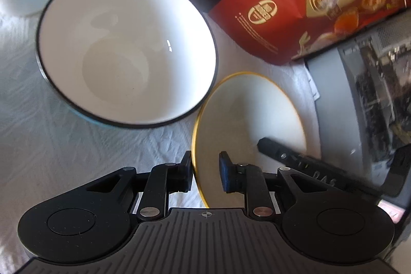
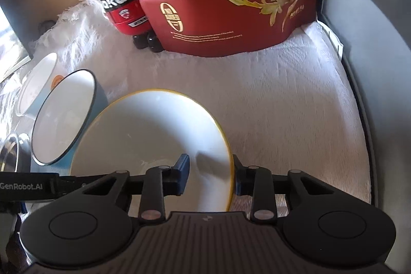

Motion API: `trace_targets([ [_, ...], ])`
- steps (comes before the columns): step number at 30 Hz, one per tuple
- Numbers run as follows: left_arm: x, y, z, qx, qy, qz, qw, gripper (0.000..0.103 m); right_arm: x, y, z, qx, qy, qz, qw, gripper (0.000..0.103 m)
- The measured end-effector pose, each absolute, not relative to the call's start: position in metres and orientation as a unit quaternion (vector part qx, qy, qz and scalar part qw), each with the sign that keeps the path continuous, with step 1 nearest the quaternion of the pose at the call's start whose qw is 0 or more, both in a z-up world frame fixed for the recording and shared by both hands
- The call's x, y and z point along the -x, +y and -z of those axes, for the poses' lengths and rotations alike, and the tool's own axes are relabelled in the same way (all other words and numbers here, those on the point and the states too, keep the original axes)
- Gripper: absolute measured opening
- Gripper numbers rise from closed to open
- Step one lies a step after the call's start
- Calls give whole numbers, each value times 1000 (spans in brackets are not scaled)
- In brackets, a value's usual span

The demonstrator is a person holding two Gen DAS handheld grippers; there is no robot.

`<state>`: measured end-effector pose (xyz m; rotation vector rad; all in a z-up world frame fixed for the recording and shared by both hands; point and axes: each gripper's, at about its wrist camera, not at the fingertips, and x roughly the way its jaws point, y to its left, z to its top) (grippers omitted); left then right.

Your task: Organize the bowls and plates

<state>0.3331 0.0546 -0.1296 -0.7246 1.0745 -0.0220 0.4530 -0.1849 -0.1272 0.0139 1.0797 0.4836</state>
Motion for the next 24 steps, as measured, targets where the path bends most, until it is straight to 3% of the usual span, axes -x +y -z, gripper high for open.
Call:
trace_targets([
  [18, -246, 100, 122, 321, 519, -14, 792, 23, -365, -144, 121, 39, 536, -307, 785, 33],
  [24, -233, 120, 122, 346, 503, -36, 791, 23, -348, -118, 118, 51, 536, -336, 772, 39],
])
